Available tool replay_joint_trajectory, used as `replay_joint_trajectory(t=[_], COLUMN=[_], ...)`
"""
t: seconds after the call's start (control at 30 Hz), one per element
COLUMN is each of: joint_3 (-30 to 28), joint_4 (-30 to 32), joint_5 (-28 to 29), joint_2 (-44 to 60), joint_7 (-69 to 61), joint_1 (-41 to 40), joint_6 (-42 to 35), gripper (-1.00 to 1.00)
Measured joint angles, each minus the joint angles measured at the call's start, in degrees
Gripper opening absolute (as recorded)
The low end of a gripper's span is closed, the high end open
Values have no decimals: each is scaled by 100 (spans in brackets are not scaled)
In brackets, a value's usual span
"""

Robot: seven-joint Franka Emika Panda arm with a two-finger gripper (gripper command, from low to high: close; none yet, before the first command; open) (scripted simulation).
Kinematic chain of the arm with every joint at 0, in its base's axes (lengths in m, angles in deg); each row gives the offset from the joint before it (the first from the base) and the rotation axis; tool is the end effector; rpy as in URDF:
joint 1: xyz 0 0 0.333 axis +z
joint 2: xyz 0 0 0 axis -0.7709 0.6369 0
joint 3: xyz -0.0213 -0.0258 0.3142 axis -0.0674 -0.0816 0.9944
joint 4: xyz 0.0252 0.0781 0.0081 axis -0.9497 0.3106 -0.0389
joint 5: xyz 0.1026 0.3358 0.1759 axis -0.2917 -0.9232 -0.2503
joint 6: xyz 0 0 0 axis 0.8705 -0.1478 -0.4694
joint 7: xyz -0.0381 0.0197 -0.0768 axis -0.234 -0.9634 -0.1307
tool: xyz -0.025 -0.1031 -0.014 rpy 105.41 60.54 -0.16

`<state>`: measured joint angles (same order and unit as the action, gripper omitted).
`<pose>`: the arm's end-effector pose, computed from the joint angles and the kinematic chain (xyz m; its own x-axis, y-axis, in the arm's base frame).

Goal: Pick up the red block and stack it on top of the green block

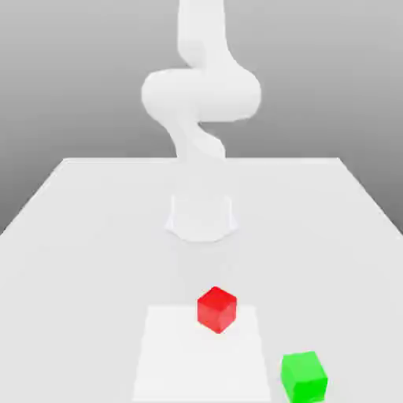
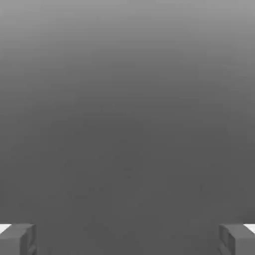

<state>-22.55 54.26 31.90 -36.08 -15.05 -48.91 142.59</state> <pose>0.3739 0.0012 0.6610 0.5691 -0.6587 0.4921 -0.4891 -0.7523 -0.4413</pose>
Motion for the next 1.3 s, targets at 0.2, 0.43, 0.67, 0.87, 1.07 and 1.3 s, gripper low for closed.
replay_joint_trajectory(t=[0.2,0.43,0.67,0.87,1.07,1.3], joint_3=[-311,-669,-751,-186,-184,-408], joint_4=[1014,2237,3040,2928,2931,3122], joint_5=[148,241,-163,-696,-672,14], joint_2=[1071,2383,4310,5292,5275,3952], joint_7=[-1186,-2708,-4269,-4689,-4670,-4180], joint_1=[423,876,1222,766,757,785], joint_6=[817,1797,3251,4080,4055,2930], gripper=[0,0,0,-100,-100,-100])
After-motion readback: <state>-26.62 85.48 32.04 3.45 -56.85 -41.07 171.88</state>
